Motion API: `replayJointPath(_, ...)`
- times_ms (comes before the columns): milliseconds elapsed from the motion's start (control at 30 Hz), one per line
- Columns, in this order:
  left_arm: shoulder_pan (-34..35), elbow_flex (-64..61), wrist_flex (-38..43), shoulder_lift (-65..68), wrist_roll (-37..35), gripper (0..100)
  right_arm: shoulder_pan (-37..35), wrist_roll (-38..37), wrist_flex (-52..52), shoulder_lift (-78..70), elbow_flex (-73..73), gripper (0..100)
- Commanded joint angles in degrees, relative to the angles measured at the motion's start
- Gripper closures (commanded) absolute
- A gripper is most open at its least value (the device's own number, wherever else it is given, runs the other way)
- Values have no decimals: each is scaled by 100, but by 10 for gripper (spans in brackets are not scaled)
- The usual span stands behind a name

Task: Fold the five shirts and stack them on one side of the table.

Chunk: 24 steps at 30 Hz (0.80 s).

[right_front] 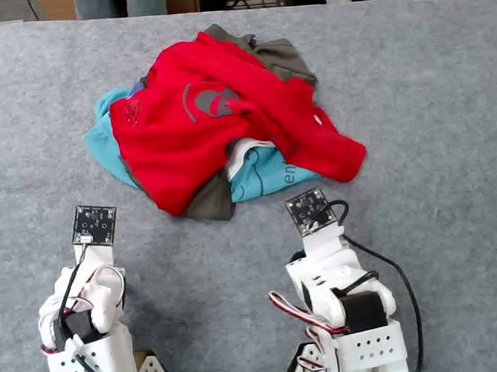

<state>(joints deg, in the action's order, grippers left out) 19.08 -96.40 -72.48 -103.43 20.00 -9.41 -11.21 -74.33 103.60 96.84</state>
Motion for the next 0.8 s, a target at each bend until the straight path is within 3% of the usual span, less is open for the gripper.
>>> replayJointPath(0,13,-92,-88,-53,53,970,-53,44,-18,444,-40,983)
replayJointPath(200,629,-84,-53,-53,88,967,-53,44,-18,444,-40,983)
replayJointPath(367,743,-84,-62,-53,1152,970,-53,44,-18,444,-40,983)
replayJointPath(767,743,-84,-88,-53,1187,970,-53,44,-18,444,-40,983)
